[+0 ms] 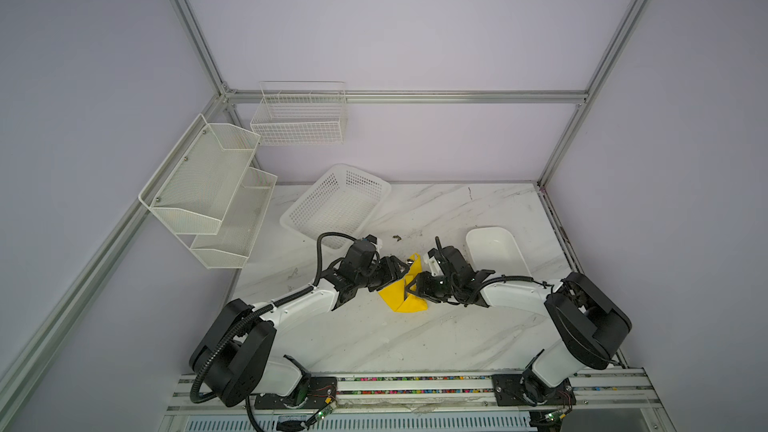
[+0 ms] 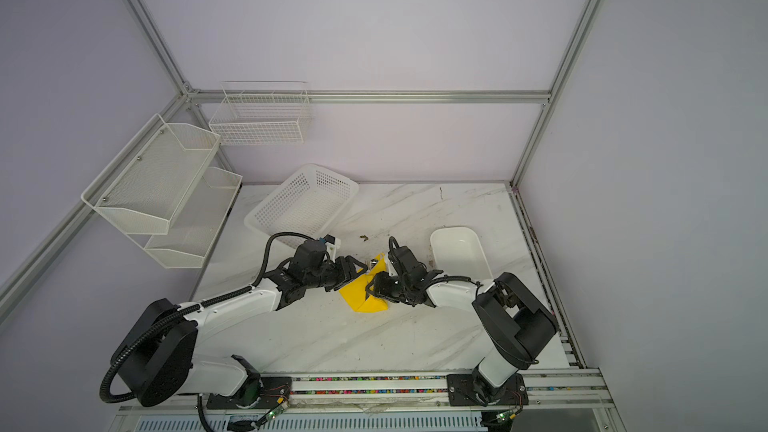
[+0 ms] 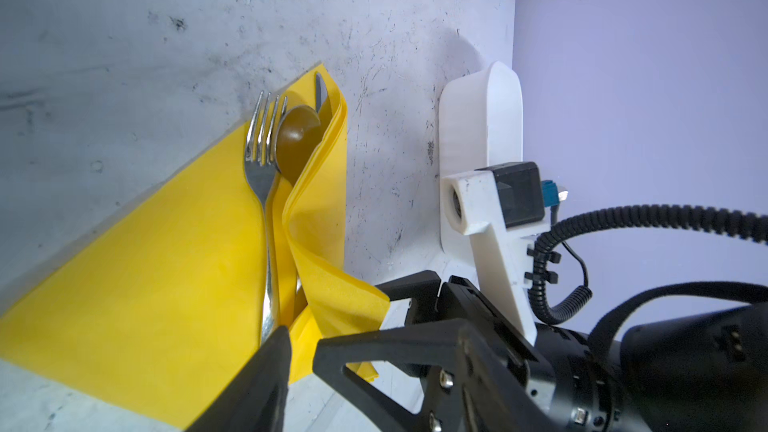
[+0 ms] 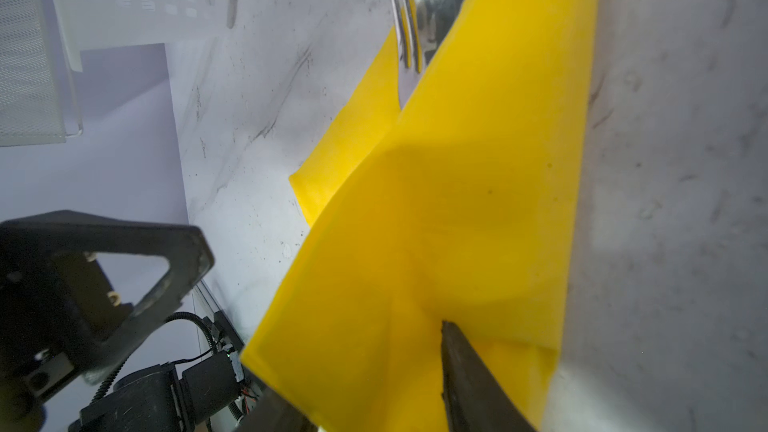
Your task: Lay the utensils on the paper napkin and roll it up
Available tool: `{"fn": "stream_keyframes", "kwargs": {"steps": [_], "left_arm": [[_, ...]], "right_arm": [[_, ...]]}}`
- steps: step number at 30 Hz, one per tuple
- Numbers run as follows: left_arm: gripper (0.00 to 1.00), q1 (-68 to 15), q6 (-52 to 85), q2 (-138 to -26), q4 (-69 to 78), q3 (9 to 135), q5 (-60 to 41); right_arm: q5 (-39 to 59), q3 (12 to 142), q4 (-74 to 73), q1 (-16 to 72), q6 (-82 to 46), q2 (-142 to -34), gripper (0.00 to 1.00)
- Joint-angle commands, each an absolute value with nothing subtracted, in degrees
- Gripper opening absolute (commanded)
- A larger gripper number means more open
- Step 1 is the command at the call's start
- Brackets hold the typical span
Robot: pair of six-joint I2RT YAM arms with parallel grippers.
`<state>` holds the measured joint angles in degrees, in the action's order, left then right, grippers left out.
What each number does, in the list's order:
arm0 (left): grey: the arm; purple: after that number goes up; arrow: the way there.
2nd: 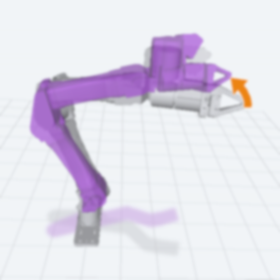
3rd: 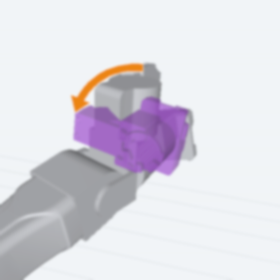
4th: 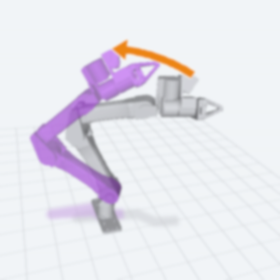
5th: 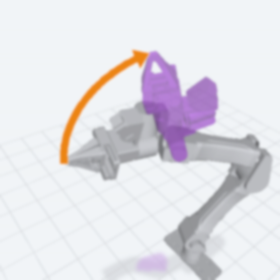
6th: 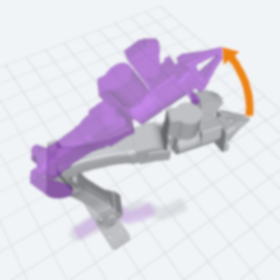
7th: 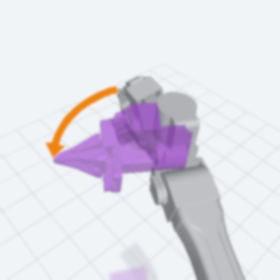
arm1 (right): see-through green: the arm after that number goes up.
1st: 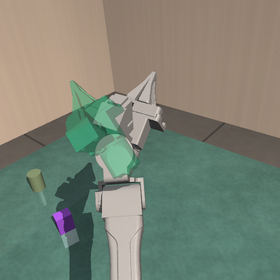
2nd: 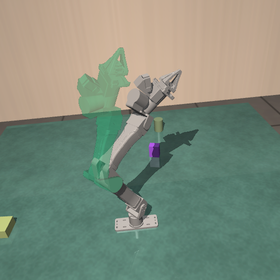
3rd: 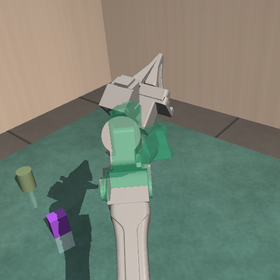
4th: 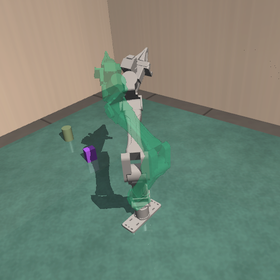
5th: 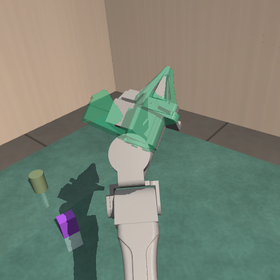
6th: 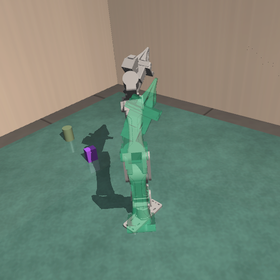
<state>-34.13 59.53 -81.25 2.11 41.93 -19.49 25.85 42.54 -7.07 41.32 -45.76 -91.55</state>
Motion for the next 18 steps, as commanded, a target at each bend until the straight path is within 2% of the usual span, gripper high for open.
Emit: {"fn": "stream_keyframes", "kwargs": {"steps": [1,12,15,18], "left_arm": [[0.67,-33.7,60.5,-84.2,6.3,41.1,-23.8],[0.72,-33.4,61.0,-88.1,8.2,42.4,-25.8],[0.70,-33.3,60.8,-88.2,7.9,42.3,-25.7],[0.64,-33.3,60.3,-88.3,6.5,42.2,-25.1]], "right_arm": [[26.3,42.9,-7.5,41.8,-45.3,-91.0,0.49],[29.4,42.0,-8.4,41.8,-43.8,-90.4,0.54],[28.9,41.8,-8.0,41.8,-43.8,-90.0,0.54],[28.4,41.6,-7.6,41.8,-43.8,-89.6,0.54]]}}
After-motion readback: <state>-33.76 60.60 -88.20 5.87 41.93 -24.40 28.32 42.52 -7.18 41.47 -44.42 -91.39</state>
